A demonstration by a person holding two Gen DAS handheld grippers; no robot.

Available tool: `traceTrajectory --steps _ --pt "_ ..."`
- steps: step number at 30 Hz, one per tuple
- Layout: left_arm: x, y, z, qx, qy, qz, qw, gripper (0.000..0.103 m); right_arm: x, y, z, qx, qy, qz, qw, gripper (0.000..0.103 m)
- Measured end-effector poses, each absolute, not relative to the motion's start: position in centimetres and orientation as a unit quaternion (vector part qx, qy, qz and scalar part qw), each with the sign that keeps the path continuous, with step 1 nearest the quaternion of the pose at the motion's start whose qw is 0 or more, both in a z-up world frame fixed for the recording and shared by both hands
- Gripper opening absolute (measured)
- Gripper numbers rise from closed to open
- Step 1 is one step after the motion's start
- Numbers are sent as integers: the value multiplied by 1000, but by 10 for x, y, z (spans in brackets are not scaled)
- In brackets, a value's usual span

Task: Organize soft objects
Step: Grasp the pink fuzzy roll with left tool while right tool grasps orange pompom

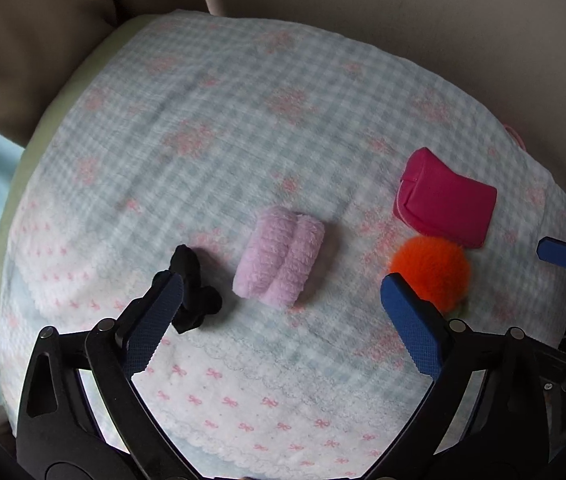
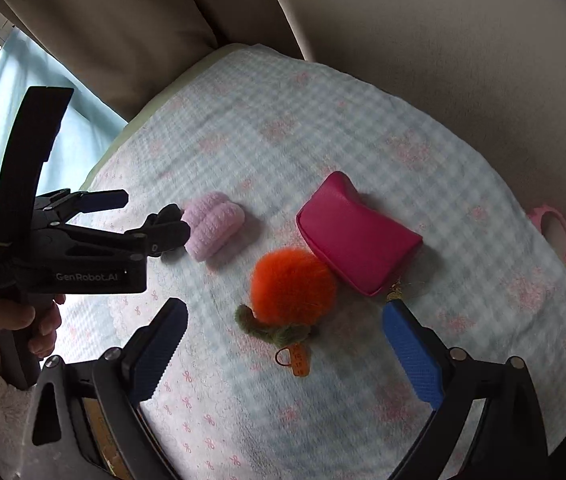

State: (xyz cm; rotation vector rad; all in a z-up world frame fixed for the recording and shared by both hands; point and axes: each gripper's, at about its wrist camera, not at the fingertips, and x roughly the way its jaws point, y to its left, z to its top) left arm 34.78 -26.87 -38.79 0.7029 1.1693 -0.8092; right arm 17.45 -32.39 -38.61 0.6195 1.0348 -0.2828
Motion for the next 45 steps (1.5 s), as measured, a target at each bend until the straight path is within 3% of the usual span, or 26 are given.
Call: traceTrajectory --steps 4,8,10,17,19,23,31,45 --pt "358 -279 -430 332 543 -365 679 94 186 -323 -419 299 492 -127 808 84" --pt "368 -286 -461 329 555 -368 670 92 195 -327 -446 325 495 -132 795 84" --pt "370 -290 -473 331 558 -368 666 85 201 -327 -456 331 497 -134 791 83" --pt "375 -294 -496 337 563 -362 662 71 214 -323 -467 344 502 -133 783 59" --pt "377 -294 -499 338 563 -360 662 53 216 -323 -467 343 502 -135 782 51" --pt "379 -292 -501 335 566 -366 659 49 222 -324 -471 339 510 -139 778 36" --pt "375 -292 -495 326 561 -372 664 41 220 -325 -467 335 507 -138 782 33" --pt "367 -278 -443 263 576 -355 688 39 210 -339 -419 335 491 -143 791 32"
